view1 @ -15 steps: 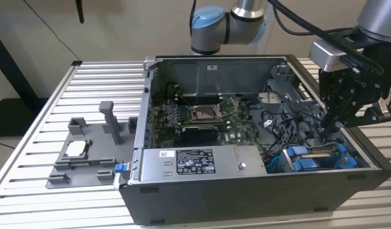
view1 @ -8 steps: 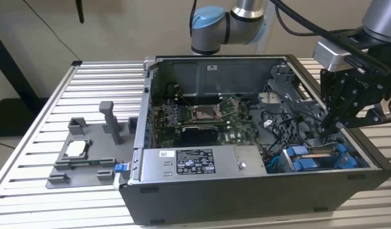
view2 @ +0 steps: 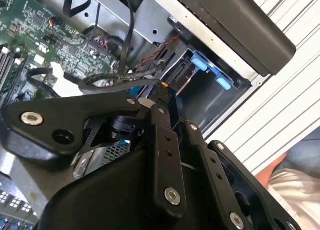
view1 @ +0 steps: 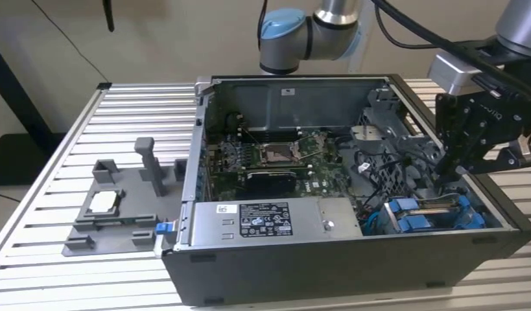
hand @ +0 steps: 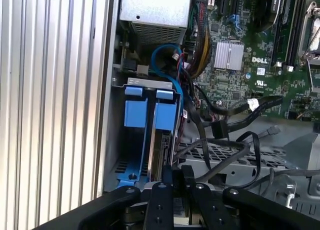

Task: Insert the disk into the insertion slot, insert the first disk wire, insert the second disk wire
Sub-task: 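Insert the first disk wire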

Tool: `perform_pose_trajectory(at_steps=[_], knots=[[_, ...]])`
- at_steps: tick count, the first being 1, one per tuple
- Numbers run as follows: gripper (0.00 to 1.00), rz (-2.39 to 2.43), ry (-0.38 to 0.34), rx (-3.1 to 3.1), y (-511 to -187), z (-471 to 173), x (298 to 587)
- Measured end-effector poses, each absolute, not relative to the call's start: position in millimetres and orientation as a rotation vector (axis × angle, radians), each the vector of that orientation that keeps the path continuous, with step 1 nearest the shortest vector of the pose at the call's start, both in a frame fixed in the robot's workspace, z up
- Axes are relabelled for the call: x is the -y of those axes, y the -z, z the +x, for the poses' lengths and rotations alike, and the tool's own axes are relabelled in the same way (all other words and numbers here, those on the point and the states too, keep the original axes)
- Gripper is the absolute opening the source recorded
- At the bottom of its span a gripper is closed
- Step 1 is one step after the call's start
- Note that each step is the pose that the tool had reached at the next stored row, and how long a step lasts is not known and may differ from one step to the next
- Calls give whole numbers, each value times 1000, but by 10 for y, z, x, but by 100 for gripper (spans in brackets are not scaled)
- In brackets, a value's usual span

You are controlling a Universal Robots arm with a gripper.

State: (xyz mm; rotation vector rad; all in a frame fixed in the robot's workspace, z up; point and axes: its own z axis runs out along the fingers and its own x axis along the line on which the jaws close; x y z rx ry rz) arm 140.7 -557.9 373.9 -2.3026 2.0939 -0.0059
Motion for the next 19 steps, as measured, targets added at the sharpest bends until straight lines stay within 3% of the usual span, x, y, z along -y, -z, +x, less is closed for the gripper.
perform_pose_trajectory(at_steps=[19], knots=[[19,-2332,-109,-2153,-3646,1592,5579]])
